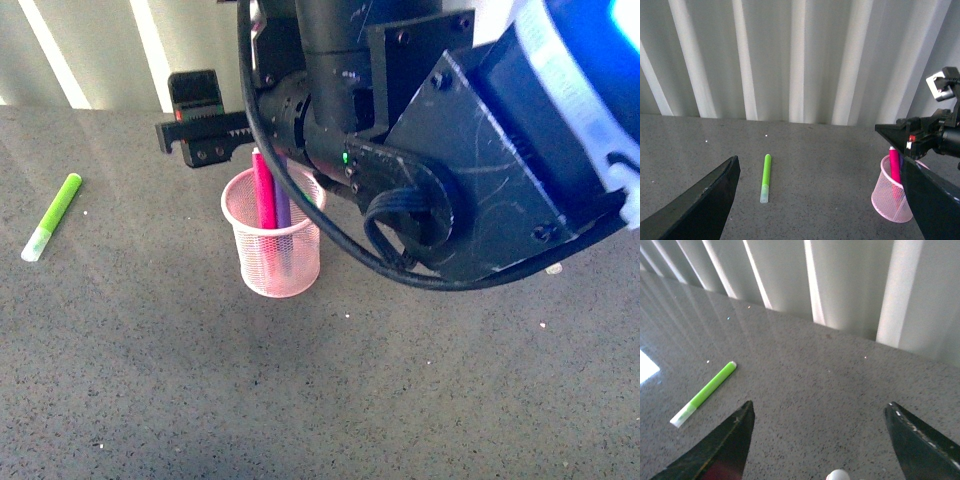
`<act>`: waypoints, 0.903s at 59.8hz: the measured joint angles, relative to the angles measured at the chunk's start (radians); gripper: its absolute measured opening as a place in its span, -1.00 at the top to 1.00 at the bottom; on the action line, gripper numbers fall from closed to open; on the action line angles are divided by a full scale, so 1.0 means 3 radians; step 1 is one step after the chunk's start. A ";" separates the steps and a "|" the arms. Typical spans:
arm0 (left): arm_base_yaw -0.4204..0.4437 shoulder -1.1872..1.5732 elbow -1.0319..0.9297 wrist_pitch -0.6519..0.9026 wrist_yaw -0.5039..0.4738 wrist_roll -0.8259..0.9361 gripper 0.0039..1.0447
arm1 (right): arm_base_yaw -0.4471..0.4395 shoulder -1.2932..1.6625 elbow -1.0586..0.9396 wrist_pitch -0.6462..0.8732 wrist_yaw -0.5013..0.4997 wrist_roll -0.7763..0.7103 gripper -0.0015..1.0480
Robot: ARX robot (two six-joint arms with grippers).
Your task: Insert purple and pink pens into pink cup
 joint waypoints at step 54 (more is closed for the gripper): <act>0.0000 -0.0004 0.0000 0.0000 0.0001 0.0000 -0.88 | -0.1038 -0.1807 -0.2111 0.1156 0.1125 -0.0515 0.27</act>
